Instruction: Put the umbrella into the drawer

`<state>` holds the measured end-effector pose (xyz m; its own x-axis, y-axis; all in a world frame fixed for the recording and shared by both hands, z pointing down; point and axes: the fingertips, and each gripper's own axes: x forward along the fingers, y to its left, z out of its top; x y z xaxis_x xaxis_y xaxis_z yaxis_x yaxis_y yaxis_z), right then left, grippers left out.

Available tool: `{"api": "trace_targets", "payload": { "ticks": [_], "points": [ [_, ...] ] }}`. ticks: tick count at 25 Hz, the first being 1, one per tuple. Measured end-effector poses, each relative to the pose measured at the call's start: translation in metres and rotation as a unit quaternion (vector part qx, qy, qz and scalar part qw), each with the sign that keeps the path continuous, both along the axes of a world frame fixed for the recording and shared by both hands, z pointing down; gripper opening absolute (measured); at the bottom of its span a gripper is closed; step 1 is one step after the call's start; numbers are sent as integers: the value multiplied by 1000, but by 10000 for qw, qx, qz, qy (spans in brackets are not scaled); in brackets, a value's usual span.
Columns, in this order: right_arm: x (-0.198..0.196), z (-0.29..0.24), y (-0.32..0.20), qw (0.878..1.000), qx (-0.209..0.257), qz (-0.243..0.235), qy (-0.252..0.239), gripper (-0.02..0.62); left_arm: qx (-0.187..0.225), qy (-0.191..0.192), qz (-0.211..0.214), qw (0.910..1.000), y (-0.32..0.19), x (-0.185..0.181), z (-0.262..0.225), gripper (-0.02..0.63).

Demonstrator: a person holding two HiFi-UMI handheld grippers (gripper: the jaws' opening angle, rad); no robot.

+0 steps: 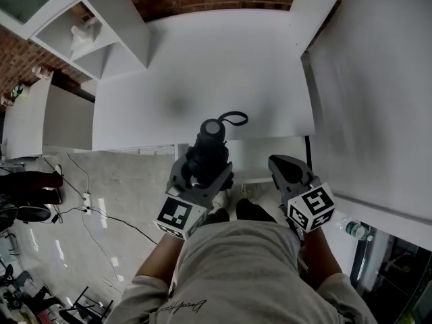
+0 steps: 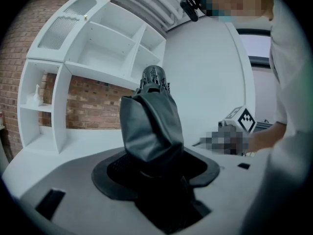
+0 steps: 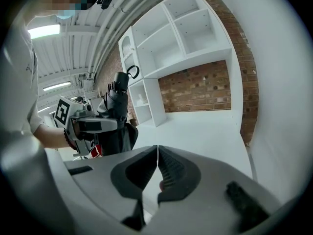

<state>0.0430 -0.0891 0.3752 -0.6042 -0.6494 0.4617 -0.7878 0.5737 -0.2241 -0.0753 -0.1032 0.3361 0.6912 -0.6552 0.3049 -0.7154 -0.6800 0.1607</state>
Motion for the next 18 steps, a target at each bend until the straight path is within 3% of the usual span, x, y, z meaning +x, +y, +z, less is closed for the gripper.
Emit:
{"api": "trace_targets", "payload": {
  "ticks": [18],
  "points": [
    [18, 46, -7, 9991, -419, 22, 19, 28, -66, -546, 192, 9983, -27, 16, 56, 276]
  ]
}}
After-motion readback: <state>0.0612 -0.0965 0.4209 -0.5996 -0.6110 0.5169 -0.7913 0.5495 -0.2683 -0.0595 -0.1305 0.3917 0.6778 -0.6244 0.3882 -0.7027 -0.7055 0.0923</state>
